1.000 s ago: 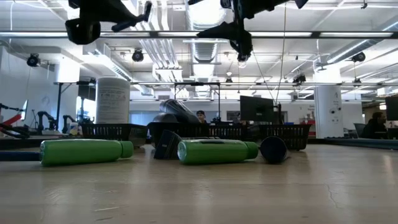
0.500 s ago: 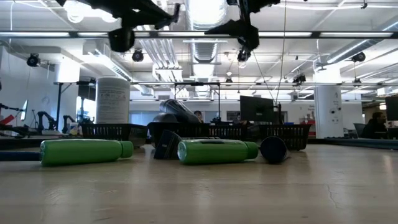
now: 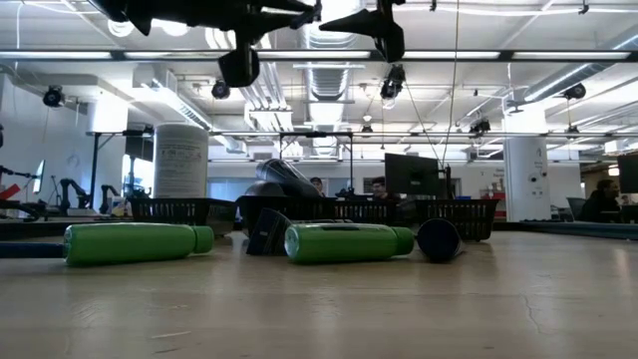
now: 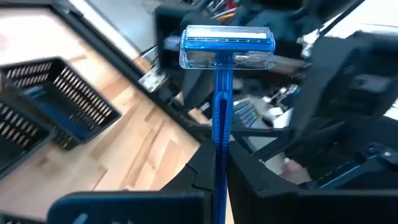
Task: Pick & Place Travel size toiletries
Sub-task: Put the left razor into the right bin
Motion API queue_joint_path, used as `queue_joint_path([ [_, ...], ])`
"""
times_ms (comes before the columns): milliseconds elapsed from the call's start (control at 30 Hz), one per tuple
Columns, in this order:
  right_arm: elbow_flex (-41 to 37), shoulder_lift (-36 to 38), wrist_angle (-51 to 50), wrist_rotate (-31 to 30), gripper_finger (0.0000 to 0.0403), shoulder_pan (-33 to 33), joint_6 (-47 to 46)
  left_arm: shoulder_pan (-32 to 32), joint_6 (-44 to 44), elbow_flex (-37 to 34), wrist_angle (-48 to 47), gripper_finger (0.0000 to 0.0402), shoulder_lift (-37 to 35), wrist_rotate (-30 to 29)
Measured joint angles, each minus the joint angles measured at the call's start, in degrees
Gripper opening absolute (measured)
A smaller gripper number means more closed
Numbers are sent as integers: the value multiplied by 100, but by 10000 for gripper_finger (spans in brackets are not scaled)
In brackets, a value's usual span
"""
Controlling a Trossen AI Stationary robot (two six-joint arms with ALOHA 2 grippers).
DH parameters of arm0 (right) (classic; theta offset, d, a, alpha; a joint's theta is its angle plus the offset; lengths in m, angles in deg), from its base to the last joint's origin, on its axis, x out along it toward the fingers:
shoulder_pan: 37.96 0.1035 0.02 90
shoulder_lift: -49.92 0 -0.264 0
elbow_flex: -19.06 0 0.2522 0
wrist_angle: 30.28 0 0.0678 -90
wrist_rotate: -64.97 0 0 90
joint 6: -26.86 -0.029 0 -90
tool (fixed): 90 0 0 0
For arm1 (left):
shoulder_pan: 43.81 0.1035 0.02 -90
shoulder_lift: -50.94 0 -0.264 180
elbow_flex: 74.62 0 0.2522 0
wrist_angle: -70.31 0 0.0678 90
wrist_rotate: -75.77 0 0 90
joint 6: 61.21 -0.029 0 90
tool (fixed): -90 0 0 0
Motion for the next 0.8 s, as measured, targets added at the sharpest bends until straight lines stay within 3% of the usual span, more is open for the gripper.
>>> queue_joint_path([
  [800,-9,-62,92,188,164,-186,10,17,-129,15,259,19,8,246],
])
